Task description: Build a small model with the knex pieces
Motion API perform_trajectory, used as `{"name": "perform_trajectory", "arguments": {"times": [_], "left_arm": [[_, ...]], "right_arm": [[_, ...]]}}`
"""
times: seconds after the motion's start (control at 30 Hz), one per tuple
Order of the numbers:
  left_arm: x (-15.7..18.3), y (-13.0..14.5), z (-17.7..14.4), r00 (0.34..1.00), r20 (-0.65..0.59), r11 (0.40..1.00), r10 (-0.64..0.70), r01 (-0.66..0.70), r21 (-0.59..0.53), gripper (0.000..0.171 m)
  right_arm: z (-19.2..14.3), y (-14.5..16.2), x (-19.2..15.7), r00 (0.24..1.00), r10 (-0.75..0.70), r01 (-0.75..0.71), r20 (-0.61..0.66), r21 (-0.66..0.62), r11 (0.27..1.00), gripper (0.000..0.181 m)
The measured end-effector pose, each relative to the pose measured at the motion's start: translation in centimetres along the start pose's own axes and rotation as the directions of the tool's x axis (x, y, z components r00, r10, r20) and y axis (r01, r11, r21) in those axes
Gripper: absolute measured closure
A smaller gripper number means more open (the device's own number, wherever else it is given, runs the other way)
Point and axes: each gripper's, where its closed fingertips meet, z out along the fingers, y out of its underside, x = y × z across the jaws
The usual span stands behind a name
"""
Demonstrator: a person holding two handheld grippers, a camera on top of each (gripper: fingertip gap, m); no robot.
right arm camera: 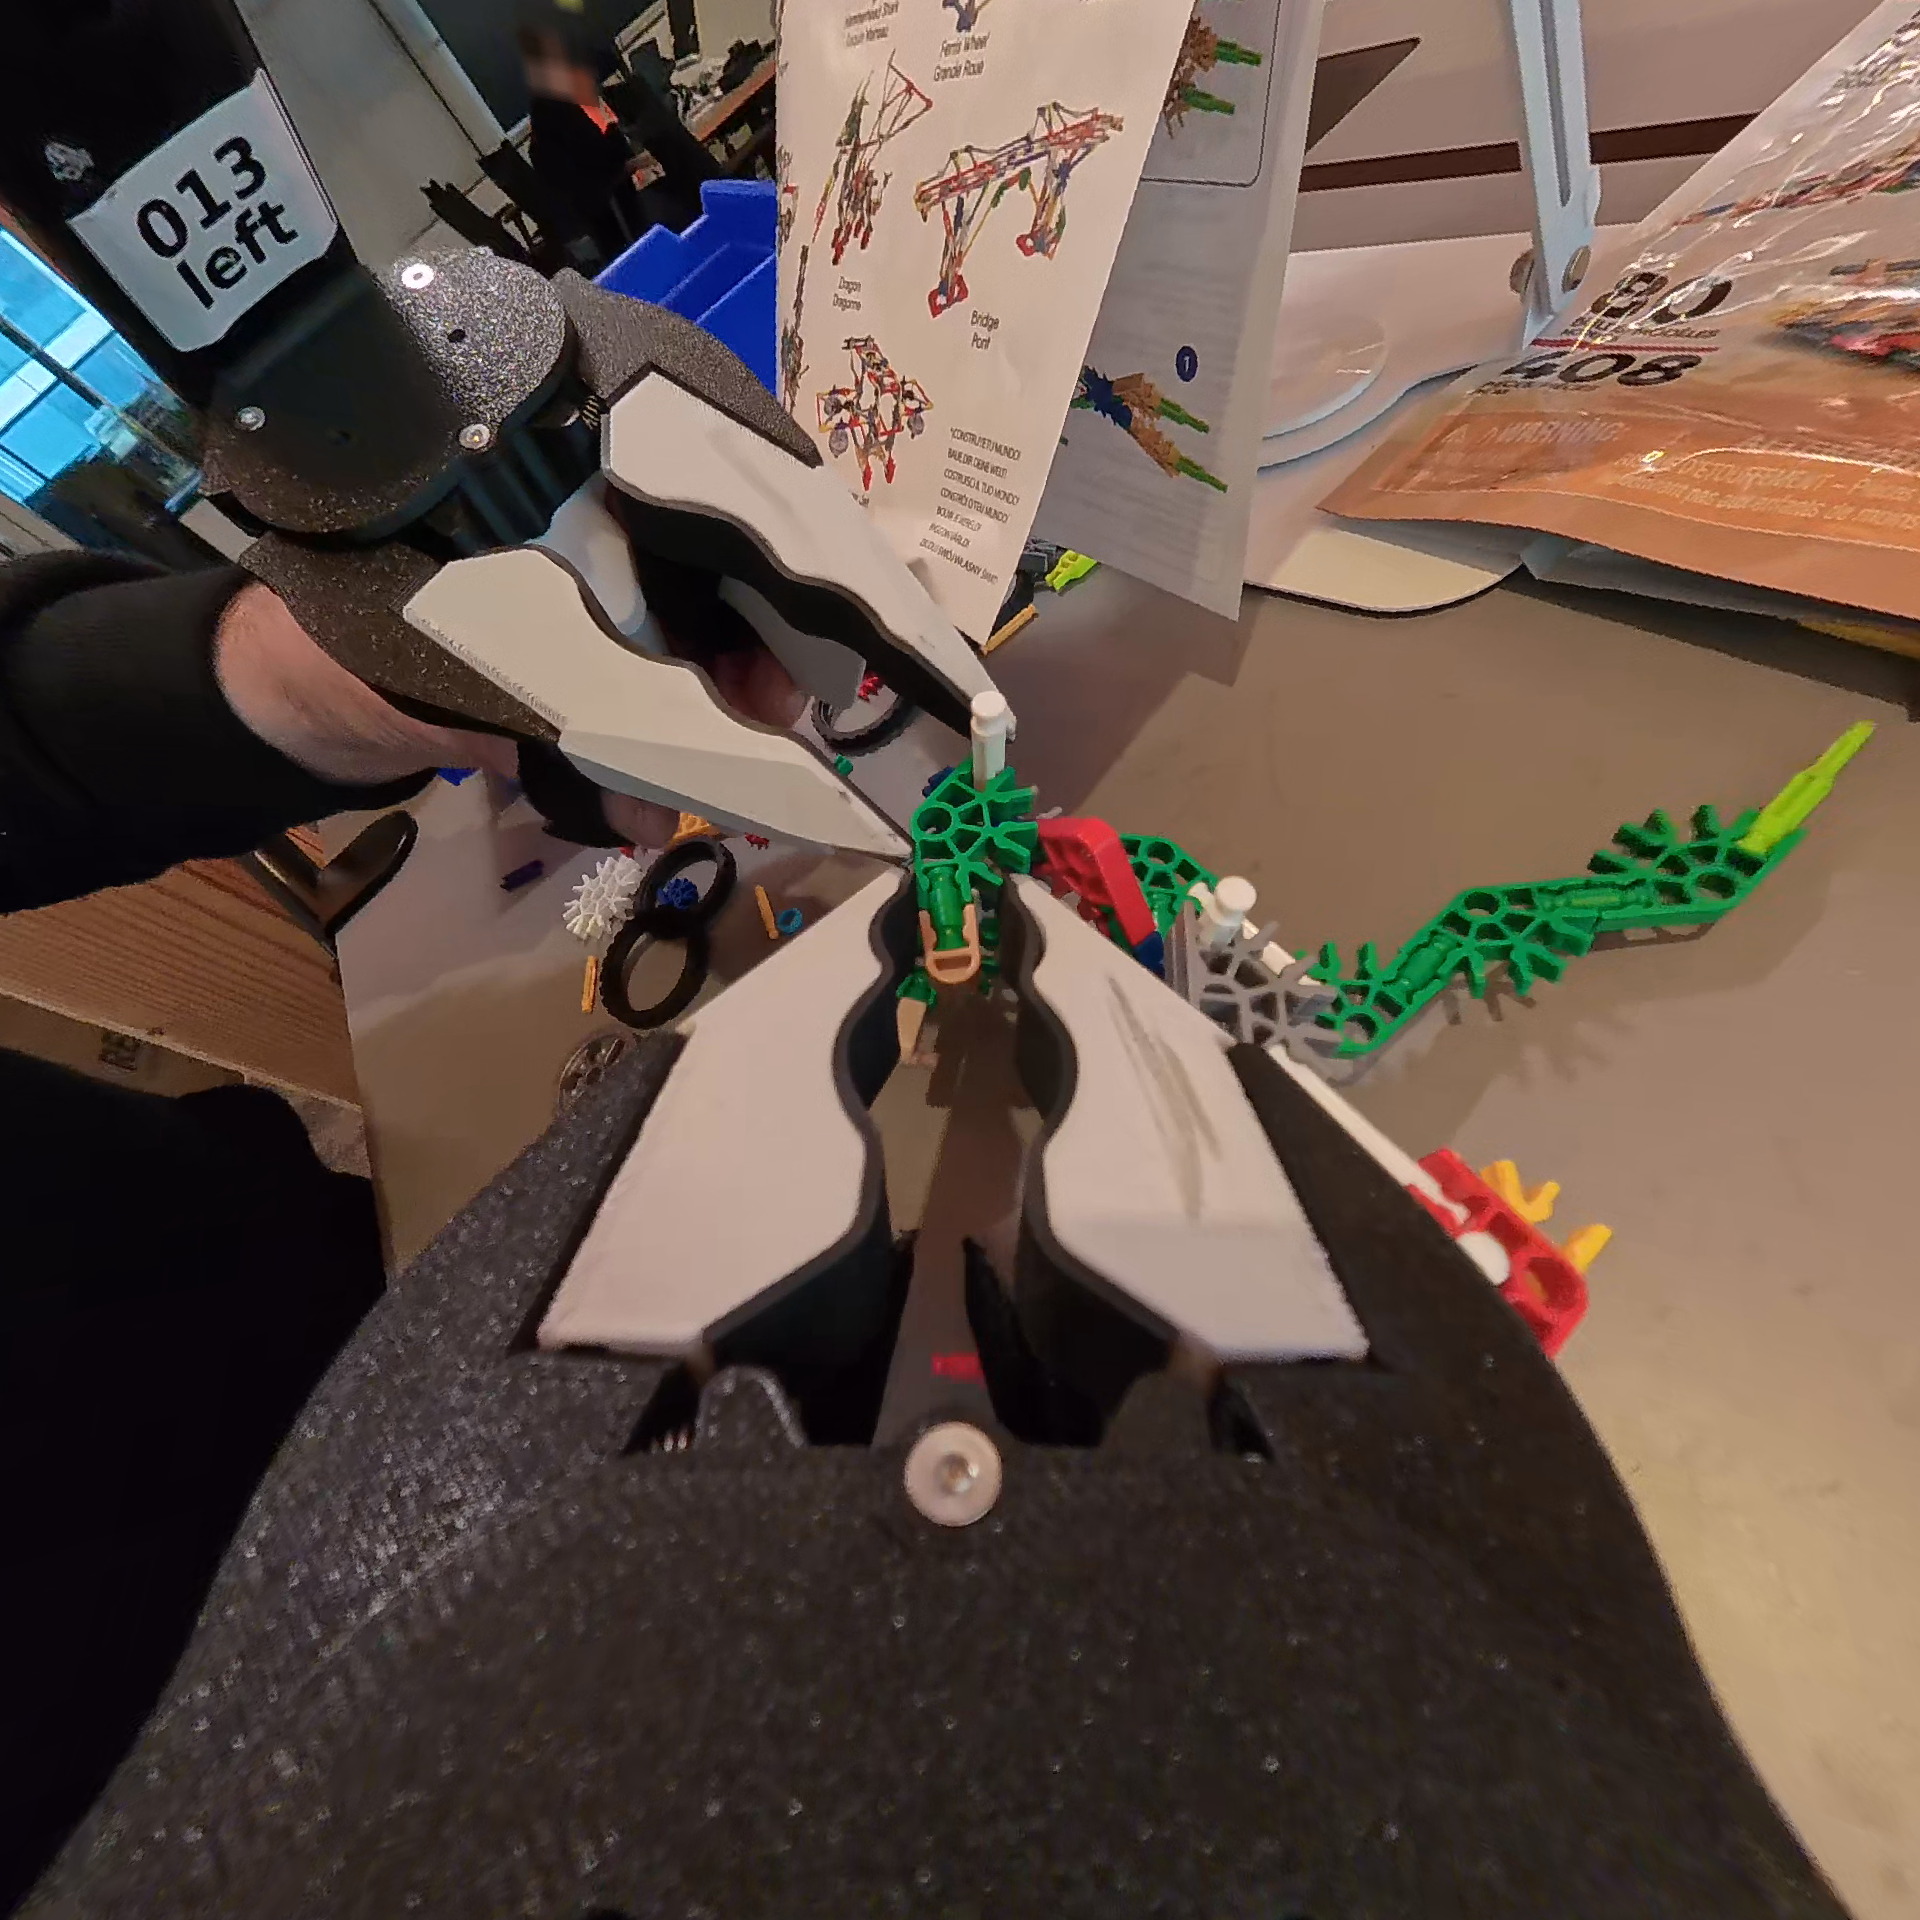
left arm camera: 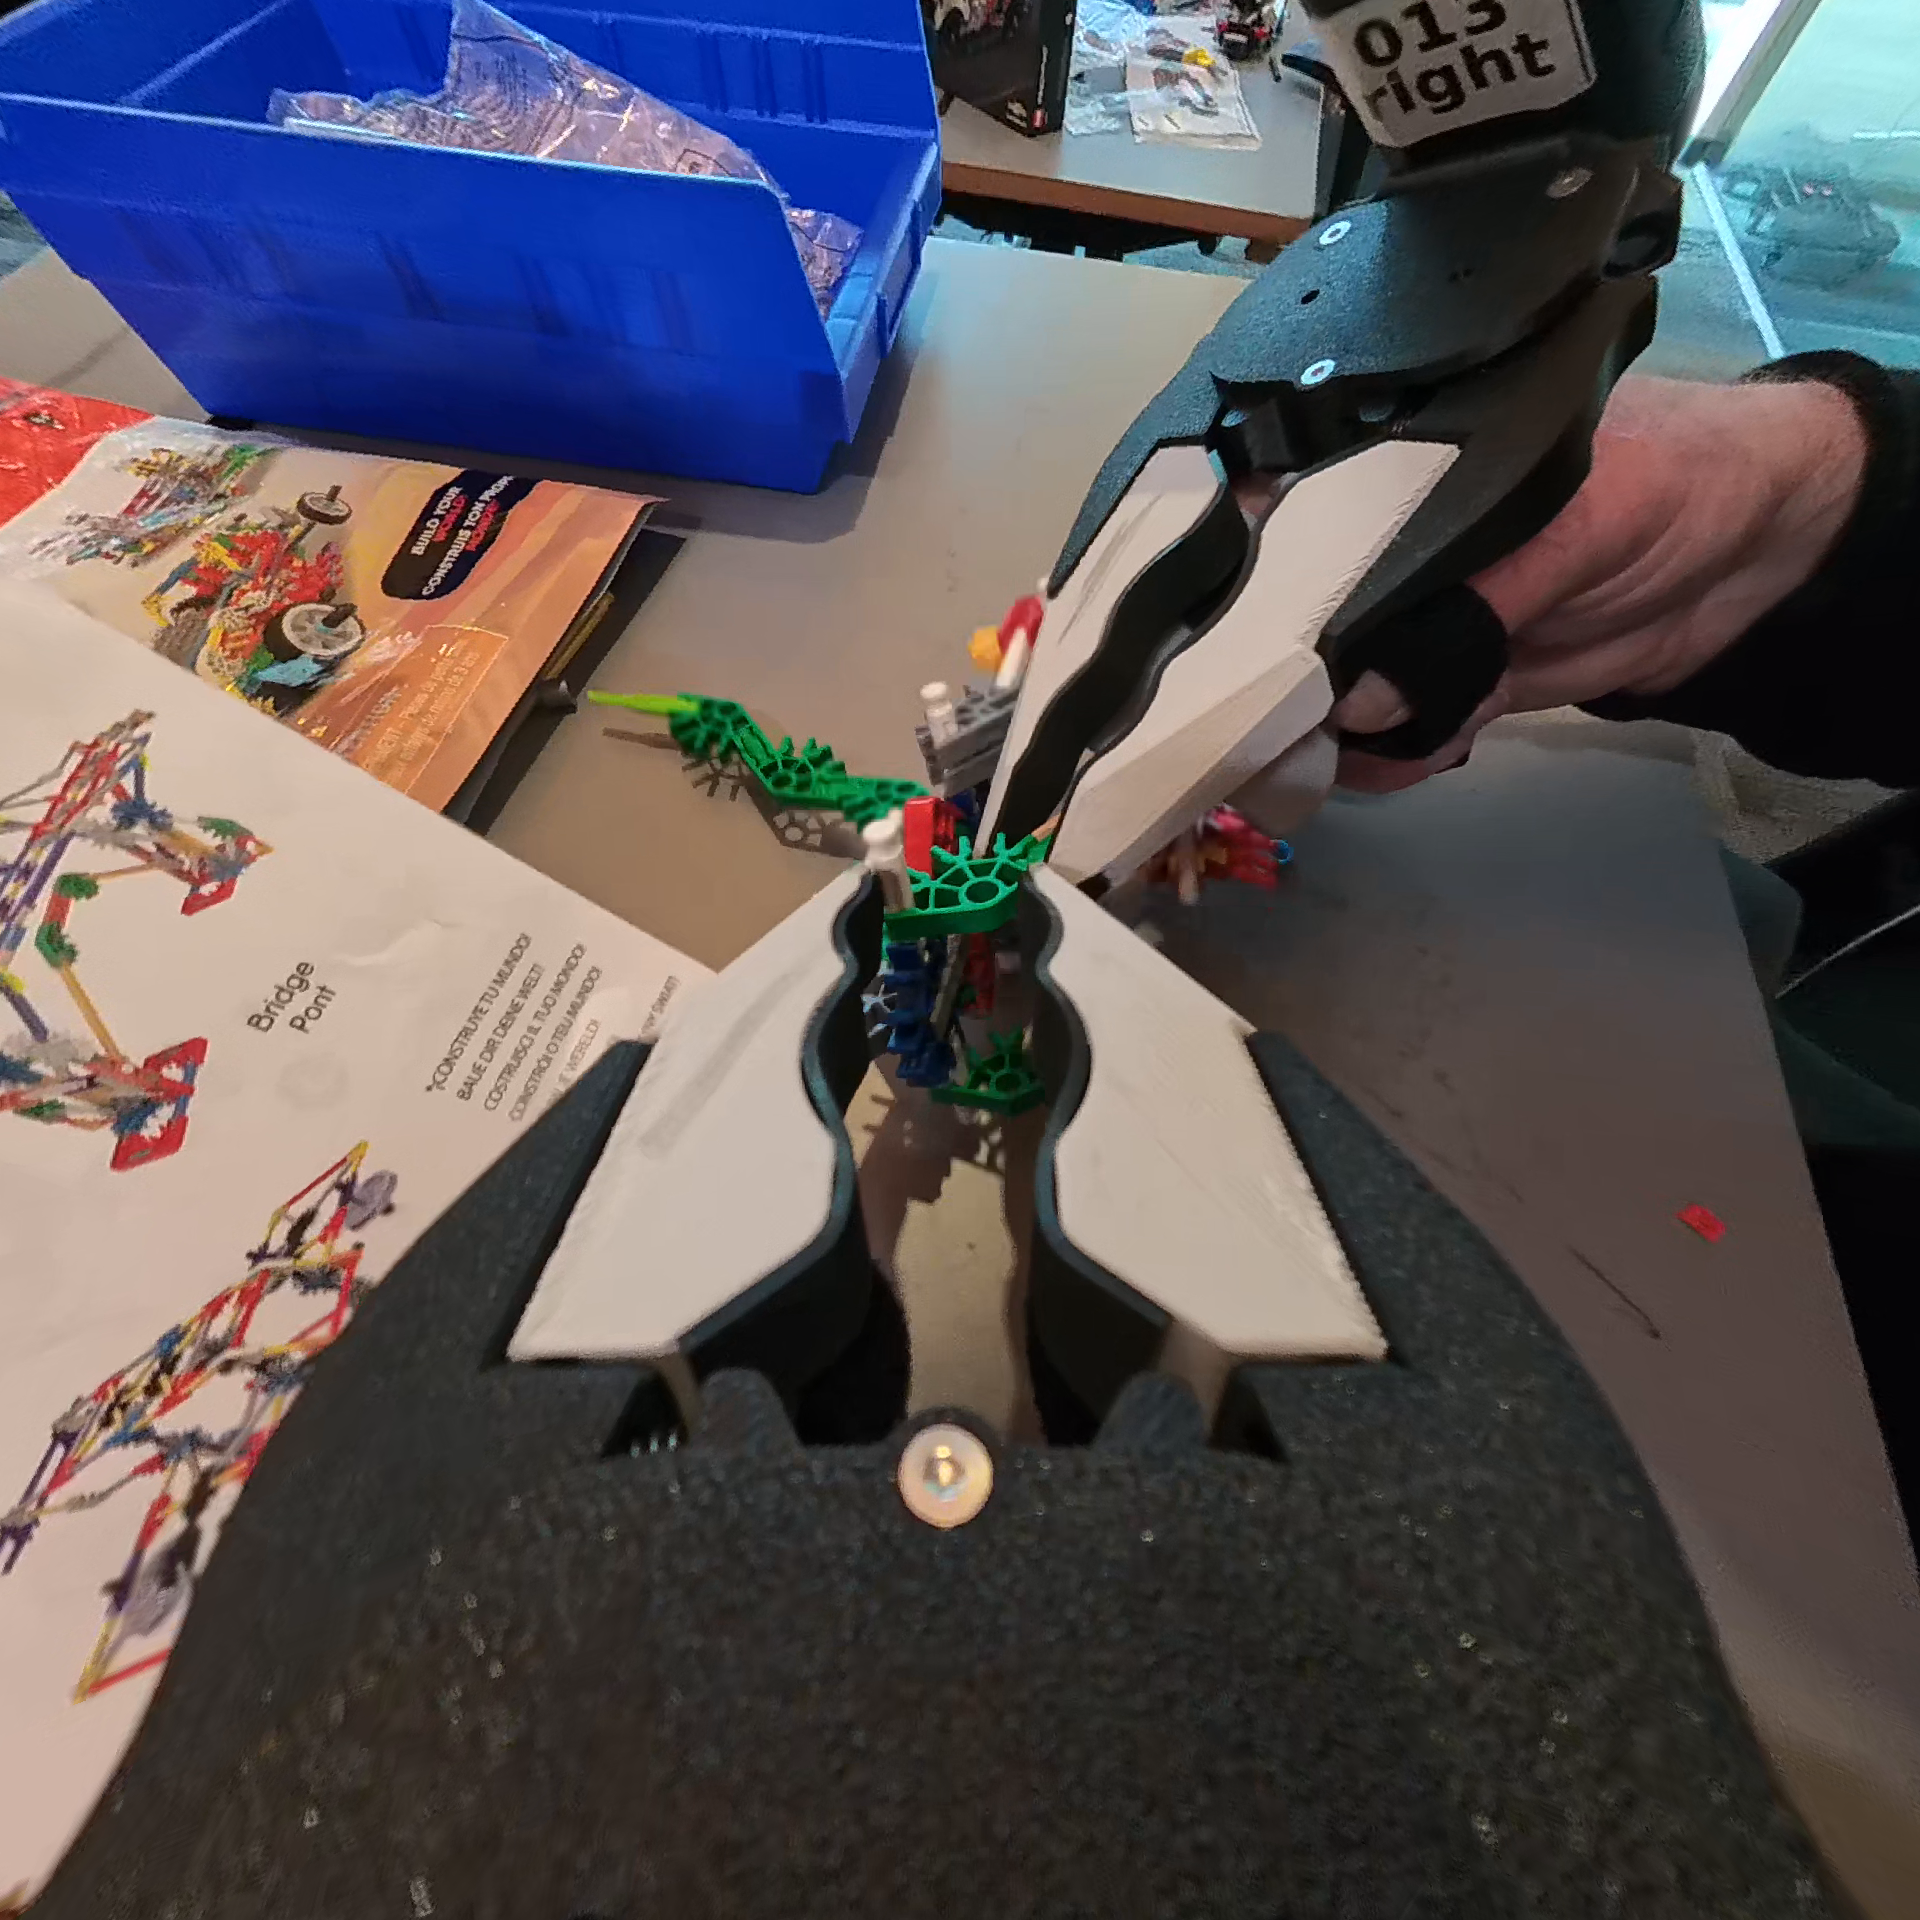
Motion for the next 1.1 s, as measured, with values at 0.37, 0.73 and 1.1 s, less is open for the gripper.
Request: {"name": "perform_trajectory", "arguments": {"times": [0.37, 0.73, 1.1], "left_arm": [[-0.4, 0.1, 0.2, 0.999, 0.029, 0.999, 0.016, -0.018, 0.051, 0.151], [-1.0, 0.4, 0.3, 1.000, 0.024, 0.998, 0.003, -0.005, 0.061, 0.152], [-1.4, 0.1, 0.2, 0.995, 0.010, 0.992, -0.098, 0.097, 0.086, 0.152]], "right_arm": [[0.2, -0.2, 0.5, 1.000, -0.018, 0.018, 0.001, -0.020, 1.000, 0.170], [0.5, -0.4, 0.8, 0.999, -0.052, 0.051, -0.005, -0.054, 0.997, 0.170], [0.6, -0.8, 1.0, 0.983, -0.183, 0.176, -0.035, -0.137, 0.975, 0.170]]}}
